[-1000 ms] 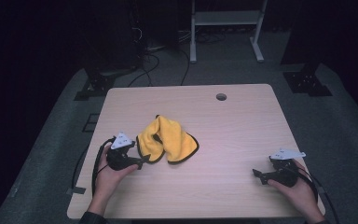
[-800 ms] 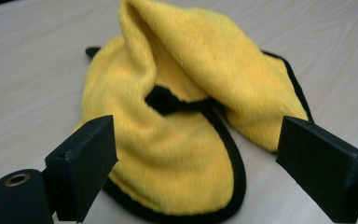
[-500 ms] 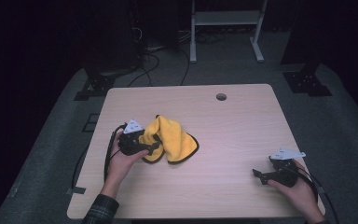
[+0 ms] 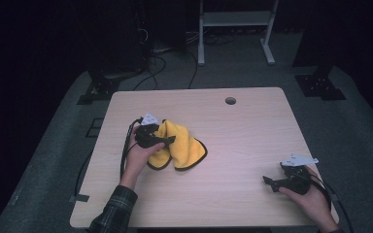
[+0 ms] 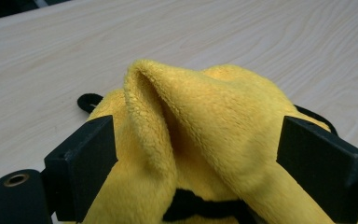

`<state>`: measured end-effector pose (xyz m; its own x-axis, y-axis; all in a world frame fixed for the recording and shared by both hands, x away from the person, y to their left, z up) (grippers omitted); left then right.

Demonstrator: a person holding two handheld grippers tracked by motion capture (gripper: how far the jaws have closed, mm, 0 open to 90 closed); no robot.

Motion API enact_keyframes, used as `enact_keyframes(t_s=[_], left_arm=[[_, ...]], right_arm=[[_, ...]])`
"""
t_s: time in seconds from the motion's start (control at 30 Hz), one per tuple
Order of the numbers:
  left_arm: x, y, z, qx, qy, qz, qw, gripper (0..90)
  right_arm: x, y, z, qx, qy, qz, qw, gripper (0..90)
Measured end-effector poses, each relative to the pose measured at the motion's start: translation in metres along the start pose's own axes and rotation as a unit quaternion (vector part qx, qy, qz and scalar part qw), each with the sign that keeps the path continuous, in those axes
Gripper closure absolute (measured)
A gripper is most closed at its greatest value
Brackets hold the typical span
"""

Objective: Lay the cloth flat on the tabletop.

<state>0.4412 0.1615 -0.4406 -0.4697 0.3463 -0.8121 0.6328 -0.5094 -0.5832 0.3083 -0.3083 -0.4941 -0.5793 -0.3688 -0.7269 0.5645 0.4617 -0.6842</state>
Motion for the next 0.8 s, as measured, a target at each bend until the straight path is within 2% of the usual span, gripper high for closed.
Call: enact_keyframes(t_s=[0.13, 0.2, 0.27, 0.33, 0.4, 0.57, 0.8], left_arm=[[0.003, 0.013, 0.000, 0.014, -0.011, -0.013, 0.9998, 16.7], [0.005, 0.016, 0.002, 0.021, -0.007, -0.022, 0.9995, 29.2], [0.006, 0.016, 0.004, 0.019, -0.001, -0.026, 0.9995, 41.9], [0.007, 0.015, 0.006, 0.025, -0.010, -0.033, 0.9991, 57.9], [0.007, 0.013, 0.008, 0.031, -0.007, -0.034, 0.9989, 67.5], [0.005, 0.007, 0.020, 0.050, 0.001, -0.038, 0.9980, 71.7], [-0.002, 0.002, 0.054, 0.093, 0.018, -0.039, 0.9948, 72.0]], right_arm=[[0.000, 0.000, 0.000, -0.001, -0.001, 0.000, 1.0000, 8.1], [0.000, 0.000, 0.000, -0.001, -0.001, 0.000, 1.0000, 8.1], [0.000, 0.000, 0.000, -0.001, -0.001, 0.000, 1.0000, 8.1], [0.000, 0.000, 0.000, -0.001, -0.001, 0.000, 1.0000, 8.1], [0.000, 0.000, 0.000, -0.001, -0.001, 0.000, 1.0000, 8.1], [0.000, 0.000, 0.000, -0.002, -0.003, 0.000, 1.0000, 8.1], [0.000, 0.000, 0.000, -0.002, -0.003, -0.001, 1.0000, 8.1]])
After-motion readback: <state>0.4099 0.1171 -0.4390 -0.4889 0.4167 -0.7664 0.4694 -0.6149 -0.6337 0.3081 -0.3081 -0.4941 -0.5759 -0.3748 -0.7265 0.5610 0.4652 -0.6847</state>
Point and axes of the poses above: each handheld gripper's, and its own axes: y roughly forward along the jaws, x roughly out of its underside, z roughly to its right, the point moved 1 cm from there along y, roughly forward along the jaws, and after that the axes turned 4 degrees about -x, right-handed, at the moved point
